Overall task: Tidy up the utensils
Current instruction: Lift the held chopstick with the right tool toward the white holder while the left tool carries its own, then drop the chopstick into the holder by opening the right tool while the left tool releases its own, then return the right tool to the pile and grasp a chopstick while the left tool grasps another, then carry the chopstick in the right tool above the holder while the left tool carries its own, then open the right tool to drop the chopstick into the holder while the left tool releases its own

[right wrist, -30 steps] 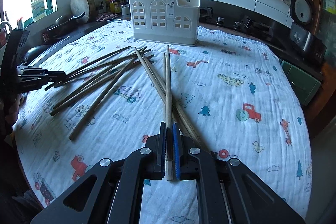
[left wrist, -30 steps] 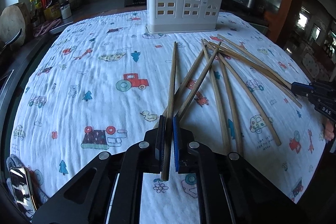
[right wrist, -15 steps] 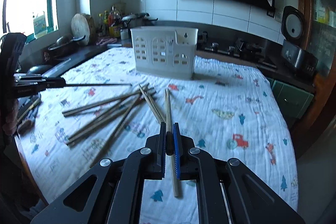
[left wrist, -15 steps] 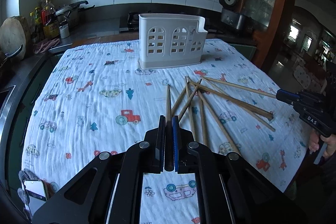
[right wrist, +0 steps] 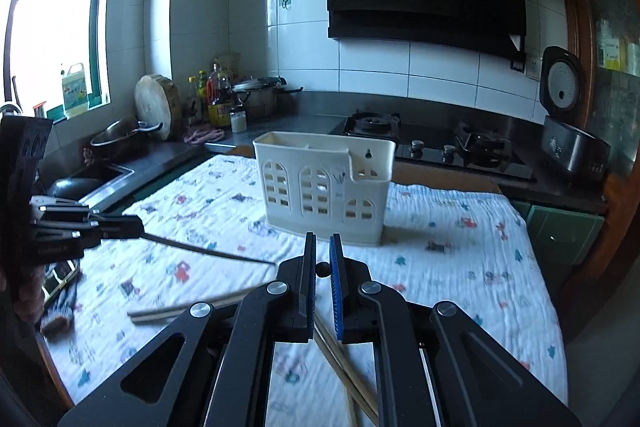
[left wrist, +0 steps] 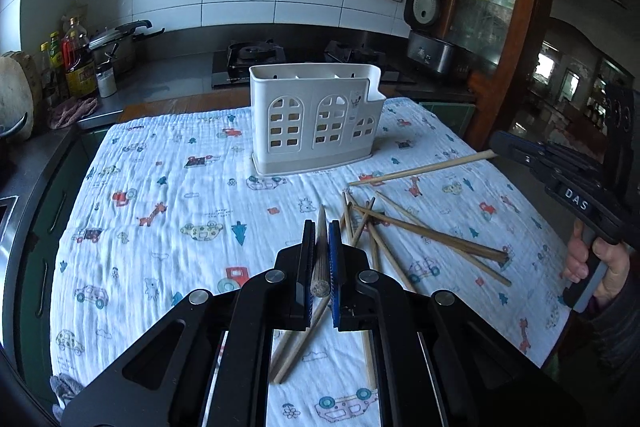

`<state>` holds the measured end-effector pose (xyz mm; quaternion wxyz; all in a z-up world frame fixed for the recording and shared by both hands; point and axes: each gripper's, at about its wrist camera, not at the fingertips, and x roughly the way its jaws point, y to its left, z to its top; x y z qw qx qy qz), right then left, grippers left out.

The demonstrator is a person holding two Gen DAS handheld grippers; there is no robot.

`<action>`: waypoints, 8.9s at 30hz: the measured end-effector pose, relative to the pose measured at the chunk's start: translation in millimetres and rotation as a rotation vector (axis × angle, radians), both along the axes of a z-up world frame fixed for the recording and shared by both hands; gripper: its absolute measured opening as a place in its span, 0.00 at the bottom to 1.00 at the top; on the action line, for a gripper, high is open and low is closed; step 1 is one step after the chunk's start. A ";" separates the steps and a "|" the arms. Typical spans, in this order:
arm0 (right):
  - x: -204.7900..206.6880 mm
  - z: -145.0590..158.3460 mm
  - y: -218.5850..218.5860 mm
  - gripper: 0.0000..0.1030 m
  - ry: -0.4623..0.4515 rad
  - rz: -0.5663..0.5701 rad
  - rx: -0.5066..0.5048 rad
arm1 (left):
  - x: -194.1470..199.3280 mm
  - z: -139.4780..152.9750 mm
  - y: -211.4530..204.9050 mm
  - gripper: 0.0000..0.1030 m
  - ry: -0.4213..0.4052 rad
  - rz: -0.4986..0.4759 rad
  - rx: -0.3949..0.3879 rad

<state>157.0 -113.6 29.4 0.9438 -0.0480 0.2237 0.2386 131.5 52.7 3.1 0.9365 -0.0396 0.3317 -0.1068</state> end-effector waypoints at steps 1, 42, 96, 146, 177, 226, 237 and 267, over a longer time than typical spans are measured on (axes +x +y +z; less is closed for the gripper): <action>4.2 1.5 3.4 0.07 -0.002 -0.001 0.008 | 2.2 0.6 0.7 0.05 0.000 -0.002 -0.003; 123.0 181.8 16.8 0.06 0.041 -0.023 -0.061 | 122.4 190.4 5.5 0.05 -0.236 0.021 0.082; 15.5 56.5 -32.2 0.35 0.078 0.033 -0.092 | 29.8 83.0 23.0 0.34 -0.086 0.058 -0.037; -1.7 -117.5 -71.2 0.11 0.358 0.172 -0.243 | -34.0 -53.8 30.7 0.34 0.156 0.110 -0.060; -11.4 -116.2 -72.1 0.08 0.342 0.185 -0.213 | -20.5 -111.1 -2.5 0.20 0.184 -0.091 0.168; 19.3 94.4 -9.5 0.07 0.077 0.066 -0.117 | 30.3 87.6 -4.6 0.05 -0.064 -0.062 -0.010; 62.8 155.4 -0.6 0.07 0.059 0.052 -0.093 | 77.5 172.5 4.6 0.05 -0.165 -0.024 0.011; 167.2 97.4 30.4 0.07 0.166 -0.017 -0.127 | 191.3 97.8 44.2 0.06 0.044 0.106 -0.016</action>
